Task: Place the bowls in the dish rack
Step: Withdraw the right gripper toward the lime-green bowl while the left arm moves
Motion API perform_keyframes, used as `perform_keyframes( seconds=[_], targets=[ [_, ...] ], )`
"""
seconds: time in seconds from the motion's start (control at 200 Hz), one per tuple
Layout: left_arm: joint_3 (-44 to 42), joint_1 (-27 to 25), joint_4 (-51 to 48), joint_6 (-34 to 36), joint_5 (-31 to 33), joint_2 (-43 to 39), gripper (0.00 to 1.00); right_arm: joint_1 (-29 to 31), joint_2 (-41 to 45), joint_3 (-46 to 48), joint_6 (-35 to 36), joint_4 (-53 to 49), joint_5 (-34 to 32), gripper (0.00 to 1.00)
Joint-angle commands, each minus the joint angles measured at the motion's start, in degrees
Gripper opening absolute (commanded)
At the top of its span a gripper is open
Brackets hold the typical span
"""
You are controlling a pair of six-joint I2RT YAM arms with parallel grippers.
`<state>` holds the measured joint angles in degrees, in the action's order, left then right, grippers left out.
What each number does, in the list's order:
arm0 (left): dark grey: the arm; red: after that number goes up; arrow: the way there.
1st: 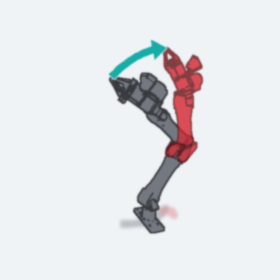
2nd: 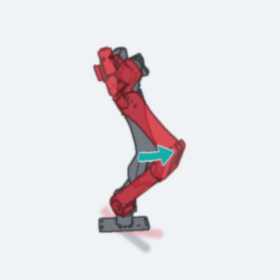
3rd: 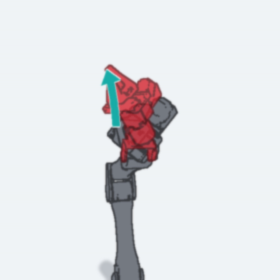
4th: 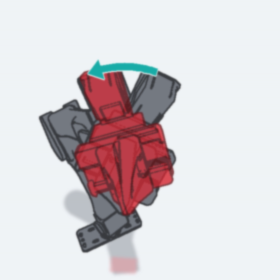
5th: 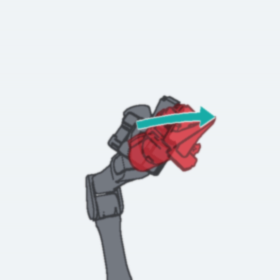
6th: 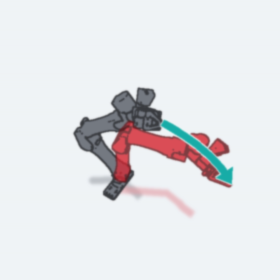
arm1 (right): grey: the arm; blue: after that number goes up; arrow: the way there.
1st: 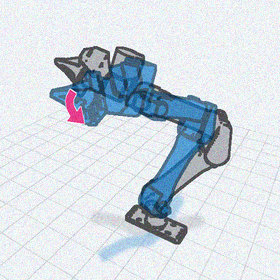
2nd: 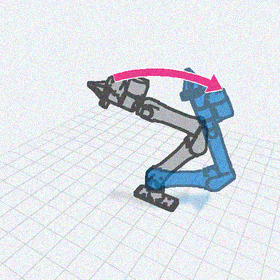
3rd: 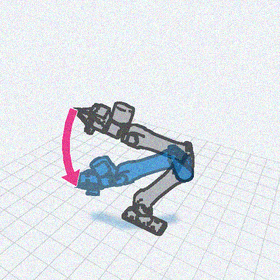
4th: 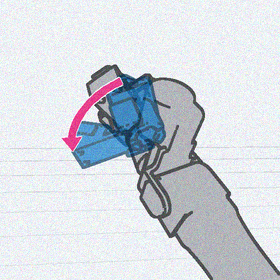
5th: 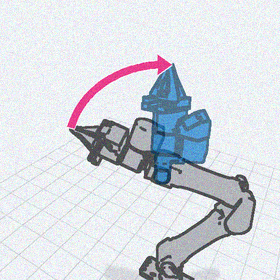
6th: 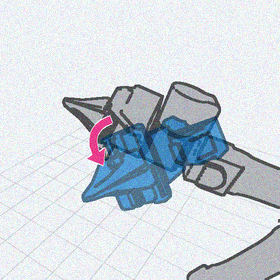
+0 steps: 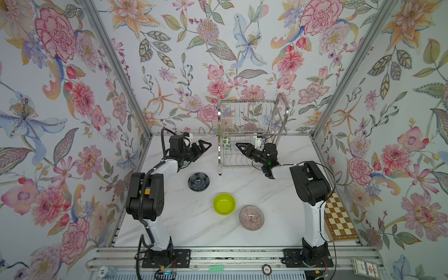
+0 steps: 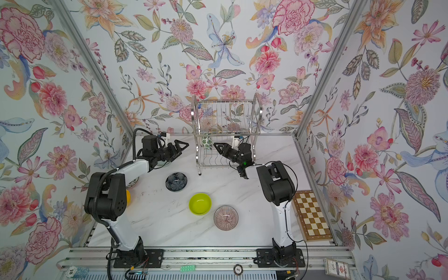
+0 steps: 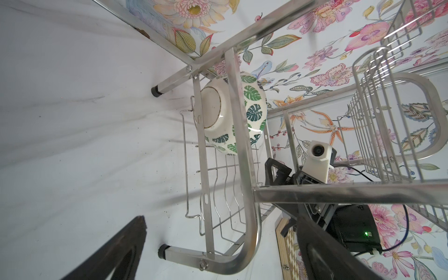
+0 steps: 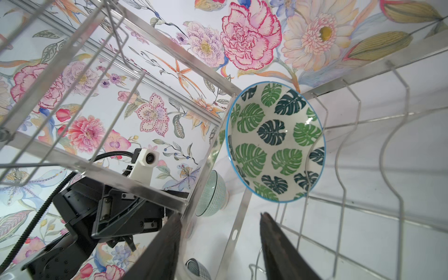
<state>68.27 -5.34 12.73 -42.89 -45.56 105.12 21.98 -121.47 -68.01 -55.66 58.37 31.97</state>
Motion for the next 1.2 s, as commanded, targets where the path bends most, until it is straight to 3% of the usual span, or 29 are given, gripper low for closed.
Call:
perform_keyframes(
  seconds=[0.0, 0.285, 0.415, 0.55, 0.841, 1.021, 1.196],
  targets=[
    [0.55, 0.45, -1.32, 2.03, 1.78, -1.79, 0.99, 0.08, 4.24, 3.97, 1.57, 4.4, -1.12, 0.65],
    [-0.57, 0.57, -7.19, 7.18, 8.86, -7.39, 0.99, 1.43, 12.31, 13.45, 5.18, 3.74, -2.72, 0.99],
    [0.38, 0.37, -15.84, 12.77, 18.65, -13.19, 0.99, 2.54, 15.63, 16.36, 7.7, -0.4, -4.94, 0.99],
    [-0.31, 0.15, -20.12, 13.69, 27.1, -21.03, 0.99, 3.41, 18.43, 18.91, 9.3, -4.16, -7.65, 0.99],
    [-6.58, -1.21, -24.6, 11.06, 34.97, -33.5, 0.99, 7.61, 27.21, 19.34, 18.14, -28.06, -21.14, 0.99],
    [-14.39, -9.73, -23.39, 10.82, 41.82, -40.56, 0.99, 13.11, 31.08, 15.37, 22.52, -49.87, -32.8, 0.99],
    [-21.61, -18.53, -22.81, 11.81, 50.85, -46.85, 0.99, 17.07, 32.52, 13.94, 25.88, -60.12, -34.25, 0.99]
  ],
)
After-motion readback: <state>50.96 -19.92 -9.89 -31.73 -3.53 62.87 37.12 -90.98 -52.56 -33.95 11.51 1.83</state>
